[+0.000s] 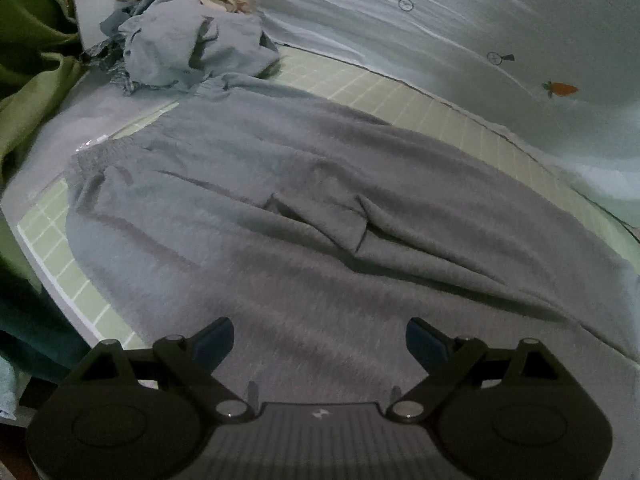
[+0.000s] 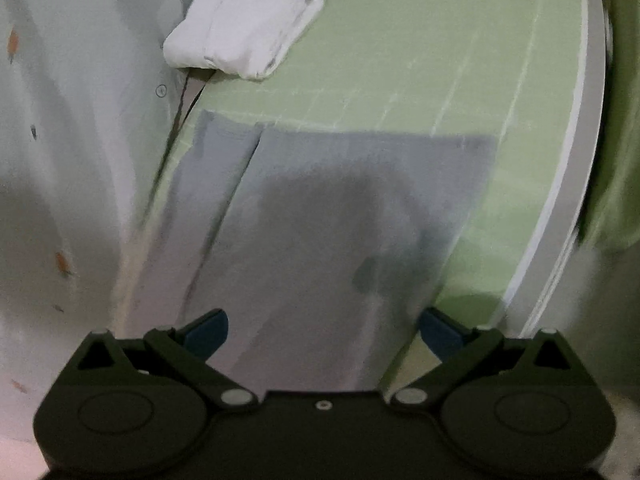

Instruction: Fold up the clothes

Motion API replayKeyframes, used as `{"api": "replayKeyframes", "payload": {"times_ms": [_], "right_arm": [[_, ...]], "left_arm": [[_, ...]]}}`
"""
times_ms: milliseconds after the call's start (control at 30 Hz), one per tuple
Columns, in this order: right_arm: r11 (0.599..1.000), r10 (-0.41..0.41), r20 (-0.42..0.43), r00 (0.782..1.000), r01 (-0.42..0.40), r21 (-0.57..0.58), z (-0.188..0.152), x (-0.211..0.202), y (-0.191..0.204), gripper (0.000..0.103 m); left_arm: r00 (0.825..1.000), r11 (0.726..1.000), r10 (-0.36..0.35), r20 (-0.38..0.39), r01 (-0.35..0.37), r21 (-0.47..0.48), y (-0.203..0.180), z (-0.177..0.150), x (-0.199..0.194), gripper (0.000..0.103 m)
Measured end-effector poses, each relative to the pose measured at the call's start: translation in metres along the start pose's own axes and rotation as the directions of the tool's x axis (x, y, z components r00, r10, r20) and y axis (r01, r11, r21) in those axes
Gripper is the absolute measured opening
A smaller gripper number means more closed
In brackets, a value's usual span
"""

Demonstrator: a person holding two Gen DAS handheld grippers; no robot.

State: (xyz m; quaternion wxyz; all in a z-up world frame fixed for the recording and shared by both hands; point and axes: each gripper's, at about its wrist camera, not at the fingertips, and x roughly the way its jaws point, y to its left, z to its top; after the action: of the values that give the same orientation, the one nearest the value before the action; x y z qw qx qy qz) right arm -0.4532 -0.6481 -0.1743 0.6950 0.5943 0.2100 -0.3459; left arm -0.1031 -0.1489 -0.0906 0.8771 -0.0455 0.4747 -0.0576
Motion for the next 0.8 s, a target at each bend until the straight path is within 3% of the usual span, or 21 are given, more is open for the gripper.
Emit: {"api": "replayKeyframes", "payload": {"times_ms": [133, 400, 667, 800], "right_arm": [[0.985, 0.110, -0.076, 0.991, -0.099, 0.143, -0.008, 0.010, -0.006, 0.103], [0.975, 0.150, -0.140, 0.979, -0.124, 0.183, -0.033, 0.023, 0.012, 0.103], [0.979, 0.126, -0.129, 0.984, -0.102, 0.178, -0.061, 0.034, 0.036, 0.103], [0.984, 0.100, -0.112, 0.989, -0.082, 0.157, -0.079, 0.040, 0.053, 0.103]], "left_arm": [[1.000, 1.000, -0.001, -0.015, 0.000, -0.027, 0.010, 0.001, 0.000, 0.093], [0.998, 0.984, -0.030, -0.058, 0.019, -0.177, 0.056, 0.013, 0.010, 0.093], [0.990, 0.915, -0.087, -0.111, 0.035, -0.401, 0.130, 0.026, 0.024, 0.093], [0.991, 0.885, -0.078, -0.108, 0.018, -0.465, 0.166, 0.035, 0.030, 0.093]]}}
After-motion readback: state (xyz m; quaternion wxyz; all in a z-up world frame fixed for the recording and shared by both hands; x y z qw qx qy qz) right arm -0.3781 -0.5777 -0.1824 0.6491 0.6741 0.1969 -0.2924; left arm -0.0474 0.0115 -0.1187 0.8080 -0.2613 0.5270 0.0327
